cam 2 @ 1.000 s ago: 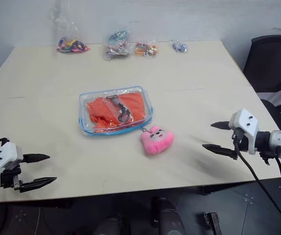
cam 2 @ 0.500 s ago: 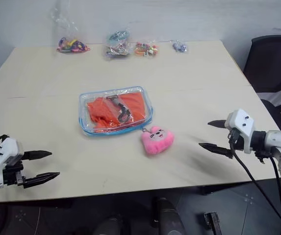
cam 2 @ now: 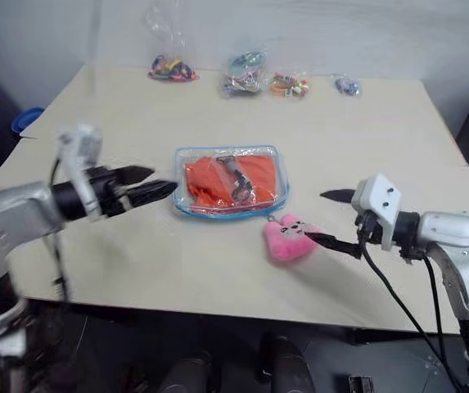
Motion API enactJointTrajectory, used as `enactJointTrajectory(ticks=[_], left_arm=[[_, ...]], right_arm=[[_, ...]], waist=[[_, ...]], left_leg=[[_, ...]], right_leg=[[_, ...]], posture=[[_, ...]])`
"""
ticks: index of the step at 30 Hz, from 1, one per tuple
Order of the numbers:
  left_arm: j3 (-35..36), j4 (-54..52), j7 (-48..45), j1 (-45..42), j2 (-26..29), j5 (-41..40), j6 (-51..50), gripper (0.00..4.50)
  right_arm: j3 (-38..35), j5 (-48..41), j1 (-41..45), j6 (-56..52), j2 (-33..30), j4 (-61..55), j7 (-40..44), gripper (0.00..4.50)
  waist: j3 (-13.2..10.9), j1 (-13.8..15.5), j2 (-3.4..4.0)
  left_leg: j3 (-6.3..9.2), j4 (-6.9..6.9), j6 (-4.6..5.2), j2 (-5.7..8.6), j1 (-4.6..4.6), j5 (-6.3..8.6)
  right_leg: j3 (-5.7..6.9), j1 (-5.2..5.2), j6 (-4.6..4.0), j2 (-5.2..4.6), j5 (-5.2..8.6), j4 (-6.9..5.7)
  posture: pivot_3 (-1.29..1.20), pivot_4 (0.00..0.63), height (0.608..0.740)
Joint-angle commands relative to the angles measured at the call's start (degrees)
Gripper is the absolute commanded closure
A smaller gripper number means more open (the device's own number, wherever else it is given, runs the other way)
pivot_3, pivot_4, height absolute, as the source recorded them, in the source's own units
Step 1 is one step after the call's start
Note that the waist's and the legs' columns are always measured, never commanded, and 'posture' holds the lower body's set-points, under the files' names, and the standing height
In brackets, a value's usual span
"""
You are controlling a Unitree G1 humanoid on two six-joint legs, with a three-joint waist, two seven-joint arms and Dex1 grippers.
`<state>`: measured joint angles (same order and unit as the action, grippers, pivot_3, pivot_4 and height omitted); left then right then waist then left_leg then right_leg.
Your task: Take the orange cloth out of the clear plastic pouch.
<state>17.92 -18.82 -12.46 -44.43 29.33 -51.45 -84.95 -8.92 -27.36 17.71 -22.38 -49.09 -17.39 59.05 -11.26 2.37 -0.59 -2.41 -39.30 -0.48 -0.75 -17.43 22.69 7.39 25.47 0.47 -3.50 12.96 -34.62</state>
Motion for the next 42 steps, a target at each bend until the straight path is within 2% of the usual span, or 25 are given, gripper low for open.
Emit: enactJointTrajectory(ticks=[1, 5, 9, 14, 17, 20, 23, 33, 38, 42], left_arm=[[-2.10, 8.53, 6.43, -8.00, -6.57, 5.29, -4.88, 0.02], [0.06, 26.43, 11.85, -17.28, -14.41, 12.59, -3.60, 0.02], [-1.27, 40.58, 14.54, -23.31, -17.65, 19.40, -0.31, 0.02], [-3.13, 51.26, 12.63, -27.31, -21.02, 22.52, 2.17, 0.02], [-7.38, 53.05, 9.66, -27.40, -21.59, 24.36, 3.21, 0.02], [-10.67, 52.74, 7.13, -26.43, -21.40, 25.70, 3.80, 0.60], [-11.48, 52.61, 6.20, -25.64, -20.92, 26.72, 3.24, 1.43], [-7.39, 49.80, 6.55, -23.90, -19.10, 28.23, 3.43, 4.35], [-0.22, 41.36, 8.92, -22.12, -14.71, 28.04, 1.93, 4.35], [4.98, 31.02, 9.38, -16.40, -6.61, 28.83, 1.07, 4.35]], right_arm=[[-0.35, -0.79, 2.29, -0.64, 1.46, -2.89, -3.21, 0.00], [-0.26, -1.12, 4.37, -0.90, 2.71, -4.10, -5.10, 0.00], [-0.03, -2.18, 5.25, -1.89, 3.62, -6.78, -6.67, 0.00], [0.46, -1.53, 4.10, -1.70, 4.04, -8.42, -8.19, 0.00], [0.34, -1.68, 3.38, -1.83, 4.56, -9.44, -9.24, 0.00], [0.67, -1.42, 2.55, -1.67, 4.97, -10.29, -10.12, 0.00], [0.49, -1.35, 2.18, -1.62, 5.08, -10.77, -10.92, 0.00], [0.19, -0.89, -0.31, -0.98, 4.33, -11.54, -11.23, 0.00], [0.91, -2.44, 0.25, -1.81, 4.47, -11.69, -10.06, 0.00], [2.62, -6.10, 1.89, -4.11, 4.39, -12.02, -6.84, 0.00]], waist=[[-0.01, -0.06, -0.02], [-0.03, -0.62, -0.06], [-0.05, -1.05, -0.09], [-0.06, -0.85, -0.10], [-0.06, -0.85, -0.10], [-0.06, -0.95, -0.10], [-0.06, -1.01, -0.10], [-0.06, -1.05, -0.11], [-0.07, -1.21, -0.12], [-0.08, -1.75, -0.10]], left_leg=[[-0.03, 0.01, -0.01, -0.01, -0.02, 0.00], [-0.13, 0.07, -0.12, -0.02, 0.04, -0.07], [-0.23, 0.12, -0.19, 0.00, 0.07, -0.16], [-0.31, 0.17, -0.29, -0.02, 0.24, -0.19], [-0.32, 0.16, -0.29, -0.01, 0.23, -0.19], [-0.34, 0.16, -0.31, -0.02, 0.24, -0.19], [-0.40, 0.16, -0.33, -0.02, 0.25, -0.19], [-0.47, 0.16, -0.33, -0.02, 0.27, -0.19], [-0.51, 0.16, -0.34, -0.04, 0.30, -0.19], [-0.57, 0.19, -0.36, -0.07, 0.34, -0.18]], right_leg=[[0.00, 0.00, 0.00, 0.01, 0.00, 0.01], [0.00, 0.02, 0.00, 0.07, 0.00, 0.07], [-0.13, 0.02, -0.03, 0.07, 0.01, -0.02], [-0.18, 0.06, -0.04, 0.06, 0.02, -0.13], [-0.18, 0.08, -0.04, 0.05, 0.02, -0.13], [-0.18, 0.08, -0.04, 0.06, 0.02, -0.13], [-0.26, 0.08, -0.04, 0.06, 0.02, -0.14], [-0.36, 0.11, -0.04, 0.06, 0.03, -0.15], [-0.41, 0.19, -0.04, 0.07, 0.03, -0.22], [-0.49, 0.25, -0.06, 0.09, 0.03, -0.39]], posture=[[0.00, 0.150, 0.740], [0.00, 0.150, 0.740], [0.00, 0.150, 0.740], [0.00, 0.150, 0.740], [0.00, 0.150, 0.740], [0.00, 0.150, 0.740], [0.00, 0.150, 0.740], [0.00, 0.150, 0.740], [0.00, 0.150, 0.740], [0.00, 0.150, 0.740]])
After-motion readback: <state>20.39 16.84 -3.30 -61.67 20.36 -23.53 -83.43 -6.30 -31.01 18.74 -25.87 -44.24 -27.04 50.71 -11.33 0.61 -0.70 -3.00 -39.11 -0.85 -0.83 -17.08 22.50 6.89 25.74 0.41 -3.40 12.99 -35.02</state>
